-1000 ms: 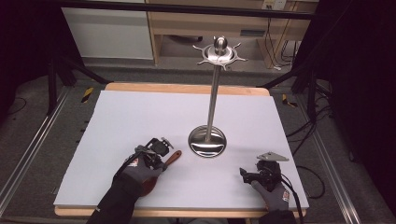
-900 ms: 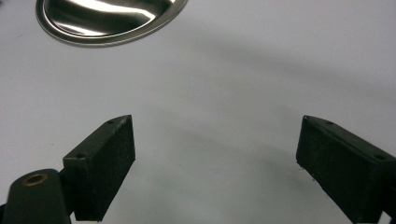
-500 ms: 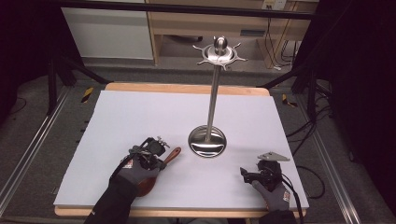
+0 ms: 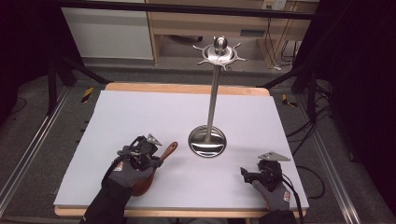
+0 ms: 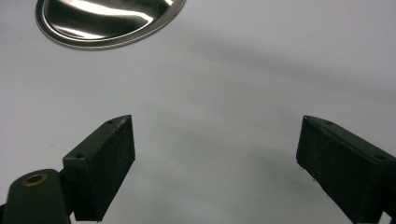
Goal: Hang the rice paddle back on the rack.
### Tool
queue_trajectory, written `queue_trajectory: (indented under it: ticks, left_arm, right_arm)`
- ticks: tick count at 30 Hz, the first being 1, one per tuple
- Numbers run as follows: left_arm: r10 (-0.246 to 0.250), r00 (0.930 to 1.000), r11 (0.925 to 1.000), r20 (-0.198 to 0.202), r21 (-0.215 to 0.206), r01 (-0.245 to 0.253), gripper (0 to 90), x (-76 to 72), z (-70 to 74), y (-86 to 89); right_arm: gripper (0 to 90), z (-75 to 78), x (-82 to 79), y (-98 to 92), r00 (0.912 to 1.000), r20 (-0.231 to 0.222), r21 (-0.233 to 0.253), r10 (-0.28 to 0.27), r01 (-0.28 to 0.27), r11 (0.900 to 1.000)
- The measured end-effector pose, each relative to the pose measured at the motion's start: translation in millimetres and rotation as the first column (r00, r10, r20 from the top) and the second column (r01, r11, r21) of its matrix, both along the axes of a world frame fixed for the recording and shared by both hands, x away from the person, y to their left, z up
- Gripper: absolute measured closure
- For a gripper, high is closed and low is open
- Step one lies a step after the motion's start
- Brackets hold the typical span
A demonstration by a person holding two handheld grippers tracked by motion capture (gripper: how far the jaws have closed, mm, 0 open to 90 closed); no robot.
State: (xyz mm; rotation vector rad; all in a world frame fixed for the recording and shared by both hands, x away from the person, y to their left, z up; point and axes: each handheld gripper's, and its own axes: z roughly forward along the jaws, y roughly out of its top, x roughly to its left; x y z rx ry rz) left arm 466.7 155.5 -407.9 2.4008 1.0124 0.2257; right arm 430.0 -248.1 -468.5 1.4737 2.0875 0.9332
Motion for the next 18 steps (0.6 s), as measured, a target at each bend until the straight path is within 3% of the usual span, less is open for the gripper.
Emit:
queue_trajectory:
  ticks: [6,11,18]
  left_arm:
    - [0.005,0.9978,0.9980,0.067,-0.063,-0.001,78.5,-9.1,12.9,5.5]
    - [0.030,0.9897,0.9918,0.140,-0.127,-0.013,78.5,-15.3,21.6,7.8]
    - [0.078,0.9669,0.9749,0.243,-0.221,-0.023,78.5,-20.6,31.6,12.3]
  right_arm:
    - [11.6,0.3,-0.3,-0.1,1.0000,0.001,0.001,-0.008,0.008,1.000]
    - [11.4,0.3,-0.6,-0.4,1.0000,0.006,0.002,-0.007,0.007,1.000]
    - [10.9,0.2,-0.9,-0.5,0.9997,0.019,0.000,-0.014,0.014,1.000]
